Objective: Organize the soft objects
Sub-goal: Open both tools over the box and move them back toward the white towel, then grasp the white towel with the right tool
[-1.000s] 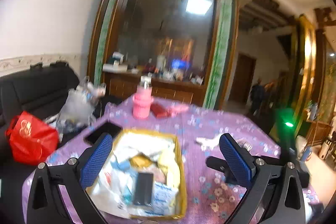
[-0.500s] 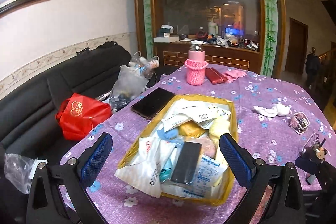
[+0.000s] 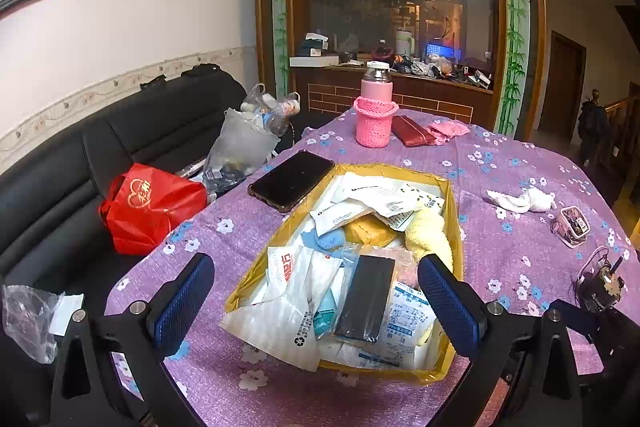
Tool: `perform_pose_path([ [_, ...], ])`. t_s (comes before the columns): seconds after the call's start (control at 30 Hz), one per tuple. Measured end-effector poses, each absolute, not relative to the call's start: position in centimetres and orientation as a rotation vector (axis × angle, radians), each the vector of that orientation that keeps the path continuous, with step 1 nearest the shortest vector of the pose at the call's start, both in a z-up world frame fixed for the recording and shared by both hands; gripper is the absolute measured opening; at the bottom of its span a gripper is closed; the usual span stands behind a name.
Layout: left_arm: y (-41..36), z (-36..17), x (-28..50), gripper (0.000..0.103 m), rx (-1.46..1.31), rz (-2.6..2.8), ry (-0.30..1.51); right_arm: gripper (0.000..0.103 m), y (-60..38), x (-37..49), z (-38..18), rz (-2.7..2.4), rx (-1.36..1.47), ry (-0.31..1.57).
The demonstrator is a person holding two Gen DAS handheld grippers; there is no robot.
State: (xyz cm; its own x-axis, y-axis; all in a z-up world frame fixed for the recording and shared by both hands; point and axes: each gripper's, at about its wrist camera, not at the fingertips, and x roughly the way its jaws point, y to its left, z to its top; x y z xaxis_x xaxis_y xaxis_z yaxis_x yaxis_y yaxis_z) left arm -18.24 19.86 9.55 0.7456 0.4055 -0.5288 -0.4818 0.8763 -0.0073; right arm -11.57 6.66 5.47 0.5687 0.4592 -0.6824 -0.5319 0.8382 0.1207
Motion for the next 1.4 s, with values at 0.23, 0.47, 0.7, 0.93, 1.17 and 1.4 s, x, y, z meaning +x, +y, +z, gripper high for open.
perform_pose_path([
  [0.23, 20.2, 9.1, -18.0, 0.103, -0.153, 0.484, 0.559, 0.09, 7.4, -11.6, 5.0, 0.594, -0.126, 0.788],
  [0.47, 18.3, 8.9, -16.8, 0.103, -0.142, 0.368, 0.606, 0.09, 3.7, -10.4, 7.1, 0.552, -0.095, 0.749],
  [0.7, 12.4, 8.0, -14.6, 0.103, -0.047, 0.168, 0.674, 0.089, -8.3, -6.7, 9.3, 0.336, 0.025, 0.741],
  [0.93, 7.7, 6.9, -13.1, 0.102, 0.019, 0.03, 0.731, 0.089, -16.0, -0.6, 8.9, 0.189, 0.032, 0.856],
  [1.17, 6.0, 5.6, -12.1, 0.102, 0.052, -0.047, 0.787, 0.089, -17.7, 5.0, 6.2, 0.233, 0.15, 1.019],
  [1.4, 6.5, 5.2, -11.6, 0.102, 0.015, -0.092, 0.807, 0.089, -13.0, 10.8, 6.9, 0.337, 0.17, 1.106],
])
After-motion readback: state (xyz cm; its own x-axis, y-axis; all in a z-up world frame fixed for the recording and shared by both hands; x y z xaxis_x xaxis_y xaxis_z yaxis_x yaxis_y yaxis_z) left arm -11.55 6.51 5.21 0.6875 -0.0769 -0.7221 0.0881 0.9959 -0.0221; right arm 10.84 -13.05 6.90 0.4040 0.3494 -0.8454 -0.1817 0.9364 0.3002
